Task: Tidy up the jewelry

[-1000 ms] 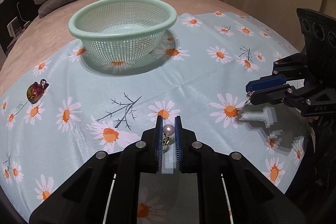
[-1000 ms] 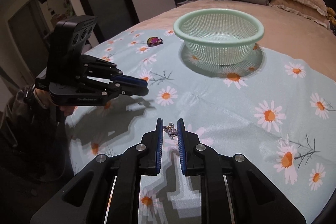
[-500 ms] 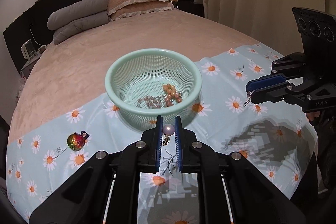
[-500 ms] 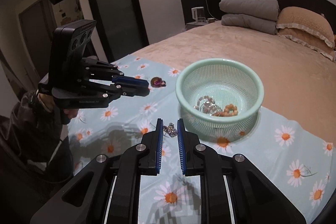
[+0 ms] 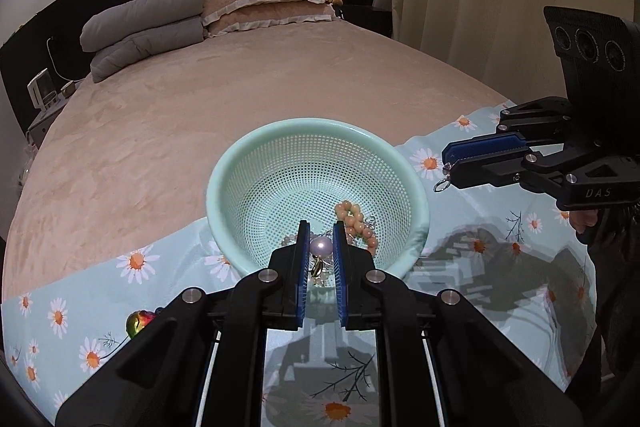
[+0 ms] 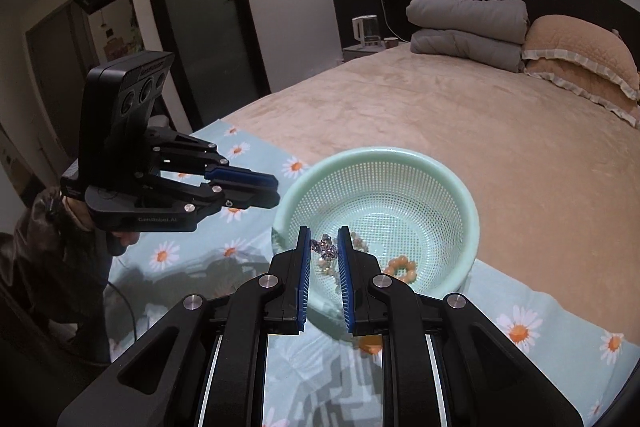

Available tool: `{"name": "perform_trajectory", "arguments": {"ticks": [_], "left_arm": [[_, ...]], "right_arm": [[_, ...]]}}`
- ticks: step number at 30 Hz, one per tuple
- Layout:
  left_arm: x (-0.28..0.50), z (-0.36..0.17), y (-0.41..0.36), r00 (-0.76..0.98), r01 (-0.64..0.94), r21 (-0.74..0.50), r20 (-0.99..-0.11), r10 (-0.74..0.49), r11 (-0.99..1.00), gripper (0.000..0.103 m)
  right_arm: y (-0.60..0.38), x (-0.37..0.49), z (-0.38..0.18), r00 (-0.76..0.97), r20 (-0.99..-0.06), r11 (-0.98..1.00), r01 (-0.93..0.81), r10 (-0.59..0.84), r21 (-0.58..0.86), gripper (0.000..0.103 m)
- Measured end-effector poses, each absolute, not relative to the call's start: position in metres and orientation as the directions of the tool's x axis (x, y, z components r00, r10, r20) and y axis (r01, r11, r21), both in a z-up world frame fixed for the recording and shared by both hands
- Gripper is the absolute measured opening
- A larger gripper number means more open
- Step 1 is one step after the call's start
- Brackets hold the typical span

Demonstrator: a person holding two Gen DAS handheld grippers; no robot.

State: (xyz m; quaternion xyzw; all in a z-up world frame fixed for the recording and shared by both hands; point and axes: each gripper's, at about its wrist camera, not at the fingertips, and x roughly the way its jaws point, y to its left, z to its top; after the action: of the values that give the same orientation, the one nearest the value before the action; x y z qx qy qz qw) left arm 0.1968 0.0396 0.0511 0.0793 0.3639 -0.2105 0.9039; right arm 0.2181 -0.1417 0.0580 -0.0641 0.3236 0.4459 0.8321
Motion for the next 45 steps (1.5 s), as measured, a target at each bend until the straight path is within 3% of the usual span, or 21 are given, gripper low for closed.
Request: {"name": "perform_trajectory", "arguments": {"ticks": [18, 19, 20, 21, 22, 24, 26, 28, 39, 45], "left_arm": [[0.241, 0.015, 0.028, 0.59, 0.442, -0.007, -0.751, -0.297, 0.897, 0.012], [0.242, 0.016, 0.027, 0.599, 0.43, 0.003, -0.749, -0.283, 0.903, 0.017], [0.243, 0.016, 0.028, 0.603, 0.417, 0.009, -0.751, -0.269, 0.909, 0.029], [0.244, 0.016, 0.029, 0.604, 0.405, 0.011, -0.754, -0.258, 0.914, 0.069], [0.242, 0.017, 0.03, 0.625, 0.383, 0.029, -0.744, -0.236, 0.923, 0.097], [0.235, 0.021, 0.033, 0.676, 0.352, 0.076, -0.71, -0.197, 0.933, 0.097], [0.23, 0.023, 0.036, 0.676, 0.361, 0.084, -0.71, -0.198, 0.929, 0.097], [0.226, 0.025, 0.038, 0.692, 0.341, 0.129, -0.705, -0.156, 0.931, 0.097], [0.187, 0.05, 0.063, 0.734, 0.226, 0.182, -0.677, -0.044, 0.957, 0.097], [0.145, 0.064, 0.062, 0.767, 0.178, 0.167, -0.641, -0.03, 0.97, 0.097]], "right_arm": [[-0.119, 0.264, 0.006, 0.34, -0.65, 0.591, -0.779, 0.68, 0.211, 0.014], [-0.118, 0.266, 0.005, 0.342, -0.658, 0.597, -0.775, 0.671, 0.206, 0.015], [-0.118, 0.268, 0.003, 0.349, -0.668, 0.61, -0.767, 0.657, 0.199, 0.015], [-0.118, 0.27, 0.001, 0.366, -0.682, 0.632, -0.754, 0.633, 0.182, 0.02], [-0.119, 0.272, -0.001, 0.383, -0.696, 0.656, -0.736, 0.608, 0.167, 0.036], [-0.123, 0.273, -0.002, 0.42, -0.693, 0.687, -0.711, 0.586, 0.151, 0.056], [-0.13, 0.27, 0.003, 0.464, -0.657, 0.703, -0.696, 0.594, 0.144, 0.065], [-0.134, 0.267, 0.011, 0.531, -0.623, 0.737, -0.666, 0.575, 0.113, 0.088], [-0.144, 0.222, 0.053, 0.717, -0.485, 0.842, -0.534, 0.501, 0.079, 0.095], [-0.136, 0.177, 0.052, 0.696, -0.52, 0.843, -0.529, 0.496, 0.097, 0.095]]}}
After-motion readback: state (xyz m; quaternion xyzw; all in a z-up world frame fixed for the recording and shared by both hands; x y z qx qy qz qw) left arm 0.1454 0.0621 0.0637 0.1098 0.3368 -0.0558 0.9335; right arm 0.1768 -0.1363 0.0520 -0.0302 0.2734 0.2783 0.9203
